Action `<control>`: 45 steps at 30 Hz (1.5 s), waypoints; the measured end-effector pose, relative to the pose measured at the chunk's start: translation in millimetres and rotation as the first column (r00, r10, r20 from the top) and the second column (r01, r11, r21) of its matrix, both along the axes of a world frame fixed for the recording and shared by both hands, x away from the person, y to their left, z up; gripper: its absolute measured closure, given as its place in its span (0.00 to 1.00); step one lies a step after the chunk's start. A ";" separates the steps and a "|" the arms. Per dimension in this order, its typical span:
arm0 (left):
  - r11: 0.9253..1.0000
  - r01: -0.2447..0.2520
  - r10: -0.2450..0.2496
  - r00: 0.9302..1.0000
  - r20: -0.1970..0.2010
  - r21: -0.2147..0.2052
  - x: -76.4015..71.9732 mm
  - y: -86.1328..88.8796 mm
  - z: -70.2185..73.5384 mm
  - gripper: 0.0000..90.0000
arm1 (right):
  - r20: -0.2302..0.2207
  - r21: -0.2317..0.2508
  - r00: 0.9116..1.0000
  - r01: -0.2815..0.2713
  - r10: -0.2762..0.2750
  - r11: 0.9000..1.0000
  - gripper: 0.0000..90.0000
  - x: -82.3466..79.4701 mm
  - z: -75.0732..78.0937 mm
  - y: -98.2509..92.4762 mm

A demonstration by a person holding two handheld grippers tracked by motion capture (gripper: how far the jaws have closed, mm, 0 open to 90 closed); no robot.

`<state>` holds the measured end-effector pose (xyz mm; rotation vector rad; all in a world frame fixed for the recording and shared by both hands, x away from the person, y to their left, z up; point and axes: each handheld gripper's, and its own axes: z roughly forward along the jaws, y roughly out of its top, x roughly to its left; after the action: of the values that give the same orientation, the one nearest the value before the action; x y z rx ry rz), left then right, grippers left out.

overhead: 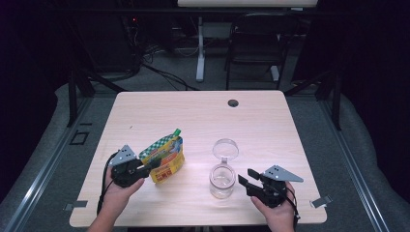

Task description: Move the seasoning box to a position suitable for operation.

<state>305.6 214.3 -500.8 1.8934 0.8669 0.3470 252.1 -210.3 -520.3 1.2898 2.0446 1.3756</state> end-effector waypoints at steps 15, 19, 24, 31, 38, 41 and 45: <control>0.998 0.062 -0.063 0.998 -0.008 -0.009 -19.6 -4.0 0.8 0.86 | 0.006 0.005 1.000 -0.005 0.005 1.000 0.59 1.1 0.6 0.0; 0.998 0.061 -0.061 0.998 -0.020 -0.035 -19.2 -2.6 -0.8 0.83 | 0.005 0.004 1.000 -0.011 0.011 1.000 0.59 2.0 0.8 0.5; 0.998 0.050 -0.051 0.998 -0.043 -0.044 -16.6 -2.5 -7.2 0.73 | 0.006 -0.002 1.000 -0.018 0.018 1.000 0.59 3.2 0.5 1.6; 0.997 0.055 -0.059 0.996 -0.066 -0.060 -15.6 -3.7 -17.5 0.61 | 0.004 0.001 1.000 -0.013 0.013 1.000 0.59 4.3 0.0 0.8; 0.996 0.046 -0.052 0.995 -0.080 -0.075 -14.1 -1.2 -35.3 0.57 | 0.008 0.010 1.000 -0.015 0.014 1.000 0.59 6.4 2.4 -2.5; 0.997 0.048 -0.053 0.994 -0.092 -0.059 -13.4 0.0 -39.2 0.57 | 0.010 0.015 1.000 -0.013 0.013 1.000 0.59 7.0 3.2 -3.5; 0.998 0.047 -0.051 0.995 -0.089 -0.044 -13.2 -0.3 -46.7 0.55 | 0.013 0.029 1.000 -0.016 0.015 0.999 0.59 9.3 4.0 -4.0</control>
<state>292.4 214.0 -547.5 1.9001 0.8790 0.2141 261.4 -214.2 -516.3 1.2766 2.0378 1.4219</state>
